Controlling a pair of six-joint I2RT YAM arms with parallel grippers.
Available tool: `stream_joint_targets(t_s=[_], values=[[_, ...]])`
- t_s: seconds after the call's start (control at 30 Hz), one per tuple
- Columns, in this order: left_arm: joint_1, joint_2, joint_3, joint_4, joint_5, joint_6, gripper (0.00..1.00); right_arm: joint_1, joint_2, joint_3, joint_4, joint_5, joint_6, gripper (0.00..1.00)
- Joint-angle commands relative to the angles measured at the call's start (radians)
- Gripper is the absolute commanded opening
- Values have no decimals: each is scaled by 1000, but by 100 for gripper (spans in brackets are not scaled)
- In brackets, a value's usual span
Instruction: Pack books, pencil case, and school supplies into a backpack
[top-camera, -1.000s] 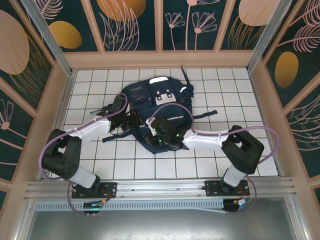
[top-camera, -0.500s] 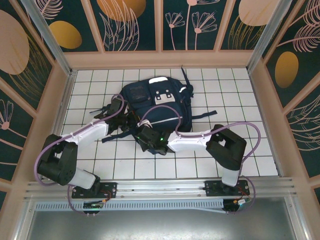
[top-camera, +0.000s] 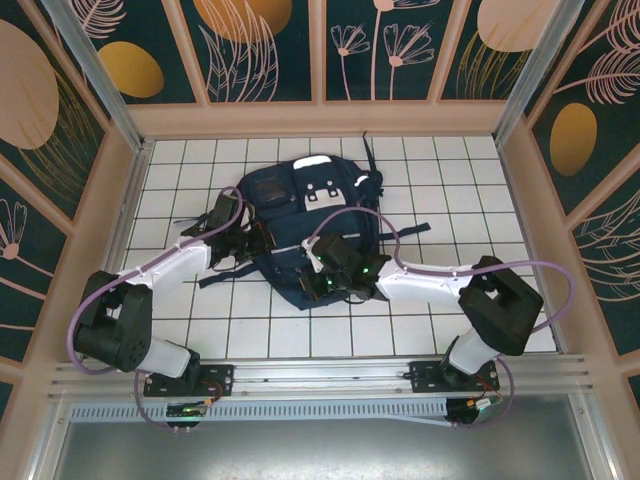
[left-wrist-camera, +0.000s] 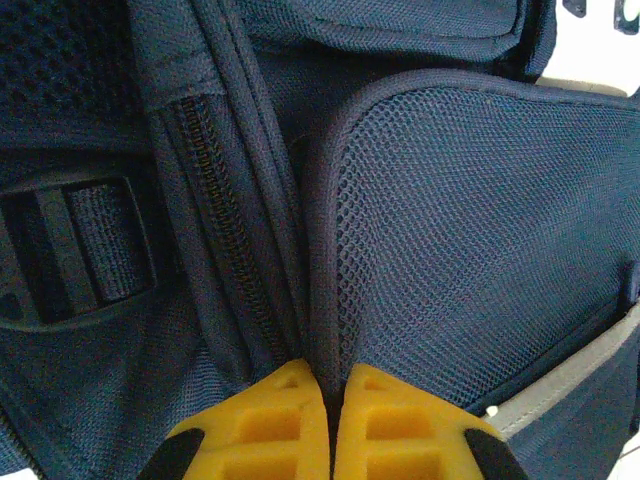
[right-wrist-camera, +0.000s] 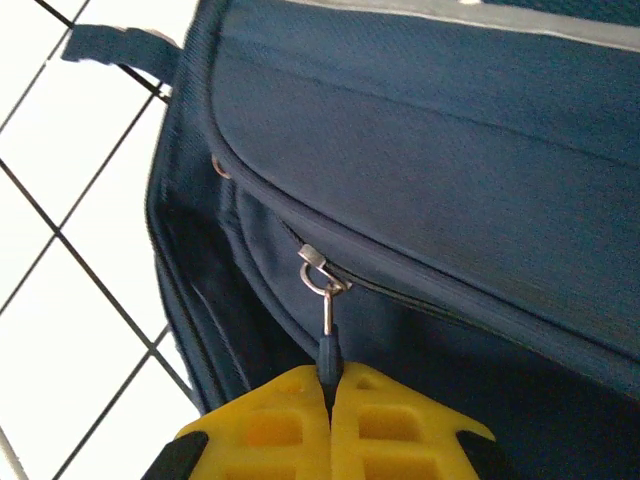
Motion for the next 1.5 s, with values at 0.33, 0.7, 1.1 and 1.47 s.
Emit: stream_joint_targets(t_s=[0.33,0.7,1.1,1.47], values=[[175,133,200,-172,-22,385,0,-179,-184,-151,-104,234,-60,0],[226,264,439,-244,-50,368,47,98,58,57,126,-16,-60,0],[220,-166,-16,-275,-104,163,50,142,268,242,219,-81,-117,0],[208,-155,-148,-76,-87,-27,33,171,289,296,198,-103,-133,0]])
